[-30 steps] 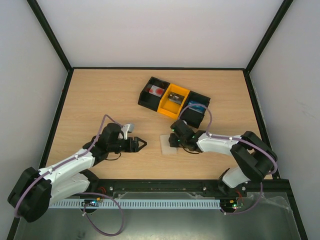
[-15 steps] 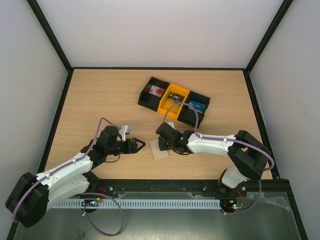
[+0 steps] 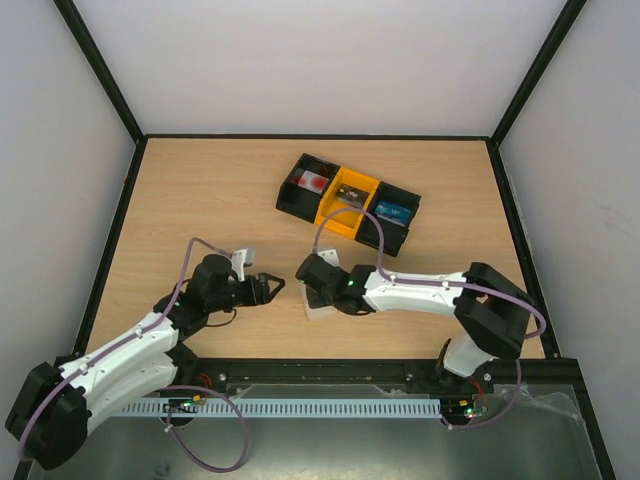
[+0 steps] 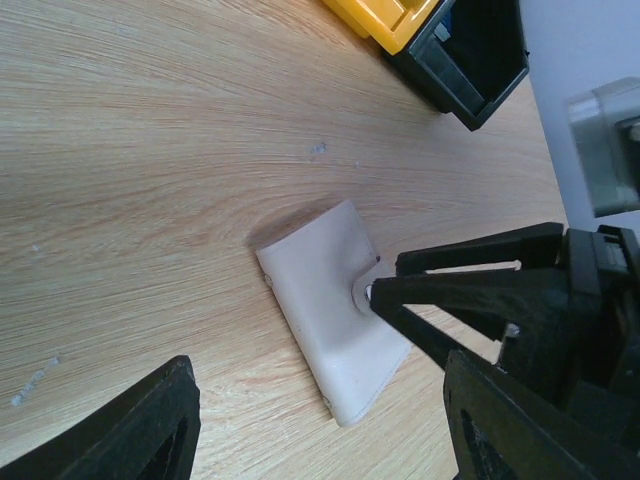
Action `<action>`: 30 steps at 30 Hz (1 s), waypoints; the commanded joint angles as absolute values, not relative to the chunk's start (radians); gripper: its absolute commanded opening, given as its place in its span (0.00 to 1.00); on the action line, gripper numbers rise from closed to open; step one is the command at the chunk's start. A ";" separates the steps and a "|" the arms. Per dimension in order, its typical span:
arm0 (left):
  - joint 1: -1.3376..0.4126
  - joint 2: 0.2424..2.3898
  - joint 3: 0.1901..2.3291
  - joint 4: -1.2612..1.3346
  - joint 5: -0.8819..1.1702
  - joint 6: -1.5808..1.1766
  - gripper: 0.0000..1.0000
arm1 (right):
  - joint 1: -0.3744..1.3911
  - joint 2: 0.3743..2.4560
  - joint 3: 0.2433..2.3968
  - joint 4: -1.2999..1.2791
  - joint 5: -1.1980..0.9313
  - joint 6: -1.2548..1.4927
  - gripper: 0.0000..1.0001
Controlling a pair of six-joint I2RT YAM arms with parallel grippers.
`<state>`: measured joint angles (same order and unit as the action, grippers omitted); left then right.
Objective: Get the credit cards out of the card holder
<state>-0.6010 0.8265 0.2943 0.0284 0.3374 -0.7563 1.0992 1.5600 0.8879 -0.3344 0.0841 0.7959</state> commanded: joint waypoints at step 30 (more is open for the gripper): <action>-0.598 0.777 0.262 -0.012 0.298 -0.759 0.69 | 1.176 1.740 0.976 -0.470 0.225 0.846 0.24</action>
